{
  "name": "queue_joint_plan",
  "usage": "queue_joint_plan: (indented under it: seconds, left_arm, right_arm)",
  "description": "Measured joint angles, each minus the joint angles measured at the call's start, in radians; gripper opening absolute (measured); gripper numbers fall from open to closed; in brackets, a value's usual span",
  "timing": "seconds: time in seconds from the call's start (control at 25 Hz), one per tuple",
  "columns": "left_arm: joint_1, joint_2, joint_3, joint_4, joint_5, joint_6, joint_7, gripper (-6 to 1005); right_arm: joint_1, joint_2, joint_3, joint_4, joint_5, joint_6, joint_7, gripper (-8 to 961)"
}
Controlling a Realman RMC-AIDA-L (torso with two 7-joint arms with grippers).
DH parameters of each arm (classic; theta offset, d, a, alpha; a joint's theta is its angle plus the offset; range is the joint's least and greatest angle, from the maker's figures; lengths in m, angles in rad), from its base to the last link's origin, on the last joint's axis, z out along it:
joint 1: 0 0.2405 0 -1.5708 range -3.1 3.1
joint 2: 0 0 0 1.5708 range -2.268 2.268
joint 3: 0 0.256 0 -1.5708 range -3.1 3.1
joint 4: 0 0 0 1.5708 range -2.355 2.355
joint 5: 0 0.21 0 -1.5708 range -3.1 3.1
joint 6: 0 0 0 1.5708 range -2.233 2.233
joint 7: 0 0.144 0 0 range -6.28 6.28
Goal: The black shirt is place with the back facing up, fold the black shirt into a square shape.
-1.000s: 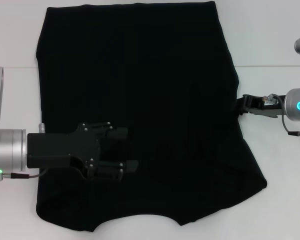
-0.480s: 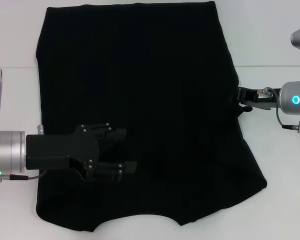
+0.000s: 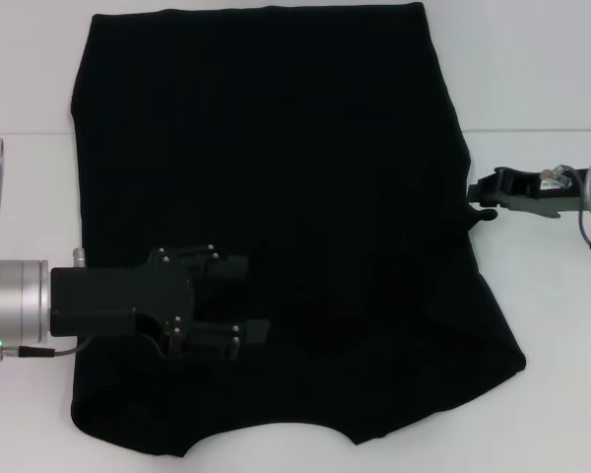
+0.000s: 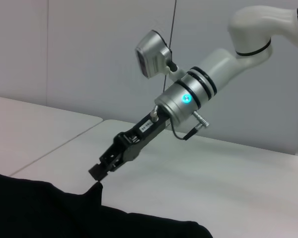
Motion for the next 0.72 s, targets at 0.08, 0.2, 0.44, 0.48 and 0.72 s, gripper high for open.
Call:
queue_joint_plan:
  seconds: [0.08,0.2,0.44,0.48,0.72]
  left_arm:
    - [0.000,0.000,0.000,0.000,0.000,0.000,0.000,859]
    - [0.000,-0.001,0.000,0.000,0.000,0.000,0.000,858]
    - [-0.002,-0.002,0.000,0.001,0.000,0.001,0.000,858]
    - [-0.003,-0.001,0.000,0.001,0.000,0.001,0.000,858]
    - [-0.006,0.001,0.000,0.004,0.000,0.000,0.000,857]
  right_arm:
    - [-0.004,-0.014,-0.005,0.002,-0.005,-0.034,0.025,0]
    - [-0.008,-0.026,-0.010,0.009,-0.009,-0.064,0.046,212]
    - [-0.014,-0.022,-0.009,0.013,-0.009,-0.035,0.065,411]
    - [-0.013,-0.018,-0.007,0.018,-0.009,-0.020,0.065,412]
    - [0.009,-0.001,-0.008,0.086,-0.007,0.078,0.065,411]
